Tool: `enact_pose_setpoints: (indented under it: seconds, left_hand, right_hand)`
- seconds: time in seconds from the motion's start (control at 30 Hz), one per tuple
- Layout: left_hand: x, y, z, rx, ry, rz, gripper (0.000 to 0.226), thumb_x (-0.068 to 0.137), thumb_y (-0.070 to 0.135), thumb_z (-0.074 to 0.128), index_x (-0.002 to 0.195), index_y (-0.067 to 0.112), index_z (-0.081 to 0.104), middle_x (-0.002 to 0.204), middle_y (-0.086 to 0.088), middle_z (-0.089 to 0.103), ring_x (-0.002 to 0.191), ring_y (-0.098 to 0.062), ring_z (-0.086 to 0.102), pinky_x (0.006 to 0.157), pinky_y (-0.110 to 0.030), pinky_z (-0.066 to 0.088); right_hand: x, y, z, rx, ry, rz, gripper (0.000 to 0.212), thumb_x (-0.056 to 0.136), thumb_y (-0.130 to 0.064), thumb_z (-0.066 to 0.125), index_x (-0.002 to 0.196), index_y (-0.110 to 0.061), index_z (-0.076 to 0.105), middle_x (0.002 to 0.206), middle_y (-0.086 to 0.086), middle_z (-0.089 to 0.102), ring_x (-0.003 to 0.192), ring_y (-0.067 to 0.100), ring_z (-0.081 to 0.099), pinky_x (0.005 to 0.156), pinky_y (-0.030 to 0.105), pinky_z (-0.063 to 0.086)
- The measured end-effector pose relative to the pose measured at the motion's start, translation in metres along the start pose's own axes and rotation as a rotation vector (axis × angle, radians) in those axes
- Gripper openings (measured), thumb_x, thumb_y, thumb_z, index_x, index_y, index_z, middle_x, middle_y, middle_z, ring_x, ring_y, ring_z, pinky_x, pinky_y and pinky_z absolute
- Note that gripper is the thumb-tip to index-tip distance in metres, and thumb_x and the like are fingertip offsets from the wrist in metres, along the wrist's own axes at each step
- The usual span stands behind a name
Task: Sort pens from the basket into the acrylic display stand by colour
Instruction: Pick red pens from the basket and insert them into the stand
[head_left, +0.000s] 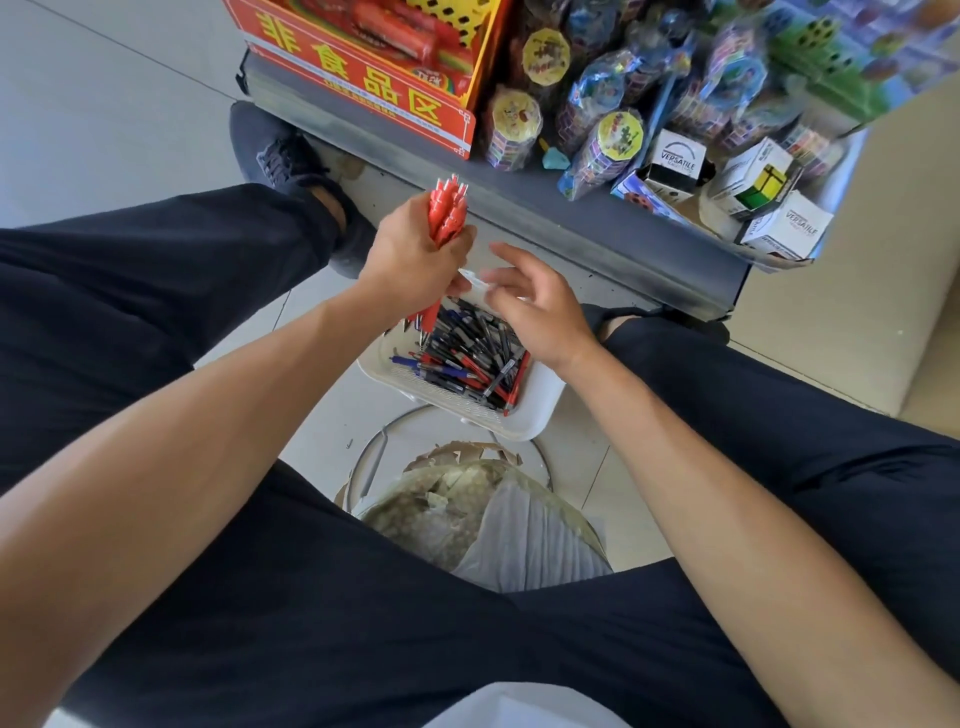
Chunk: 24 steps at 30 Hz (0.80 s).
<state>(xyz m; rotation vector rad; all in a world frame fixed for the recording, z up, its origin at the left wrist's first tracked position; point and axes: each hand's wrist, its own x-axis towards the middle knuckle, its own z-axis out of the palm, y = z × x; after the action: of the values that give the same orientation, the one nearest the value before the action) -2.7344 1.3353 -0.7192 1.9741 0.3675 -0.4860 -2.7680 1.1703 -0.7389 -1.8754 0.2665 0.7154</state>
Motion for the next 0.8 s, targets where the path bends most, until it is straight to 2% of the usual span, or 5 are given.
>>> enact_pose_setpoints:
  seconds: [0.17,0.27,0.43,0.53,0.8]
  left_hand:
    - [-0.007,0.005,0.0,-0.049,0.031,0.044,0.018,0.1,0.026,0.062,0.105,0.01,0.056,0.081,-0.008,0.071,0.057,-0.013,0.071,0.053,-0.02,0.056]
    - [-0.013,0.011,0.0,-0.055,0.035,0.089,0.013,0.1,0.025,0.061,0.105,0.013,0.057,0.08,-0.006,0.071,0.06,-0.014,0.072,0.058,-0.026,0.061]
    - [-0.027,0.023,0.003,-0.073,0.024,0.144,0.011,0.1,0.023,0.061,0.105,0.014,0.057,0.082,-0.004,0.075,0.065,-0.018,0.074,0.066,-0.032,0.064]
    - [-0.037,0.029,0.005,-0.112,0.013,0.177,0.013,0.099,0.018,0.061,0.108,0.008,0.059,0.086,-0.005,0.076,0.07,-0.016,0.076,0.071,-0.033,0.064]
    - [-0.051,0.059,-0.002,-0.24,0.019,0.286,0.024,0.094,0.029,0.07,0.108,0.009,0.069,0.096,-0.005,0.078,0.09,-0.016,0.076,0.087,-0.041,0.062]
  right_hand:
    - [-0.015,-0.005,-0.017,-0.111,-0.007,-0.018,0.062,0.095,-0.027,0.065,0.153,-0.033,0.042,0.145,-0.012,0.055,0.12,-0.005,0.052,0.098,0.017,0.038]
    - [-0.027,-0.009,-0.023,-0.17,0.009,-0.028,0.066,0.095,-0.038,0.066,0.154,-0.04,0.036,0.152,-0.018,0.047,0.117,0.003,0.053,0.102,0.025,0.041]
    - [-0.043,-0.019,-0.032,-0.322,0.031,-0.084,0.07,0.096,-0.042,0.063,0.156,-0.043,0.029,0.159,-0.017,0.039,0.141,0.017,0.044,0.113,0.033,0.038]
    - [-0.053,-0.023,-0.035,-0.333,0.064,-0.098,0.072,0.095,-0.043,0.064,0.156,-0.044,0.027,0.161,-0.015,0.036,0.144,0.021,0.042,0.115,0.038,0.039]
    - [-0.081,-0.049,-0.057,-0.345,0.138,-0.208,0.075,0.098,-0.037,0.063,0.159,-0.042,0.021,0.164,-0.012,0.029,0.148,0.021,0.035,0.114,0.036,0.036]
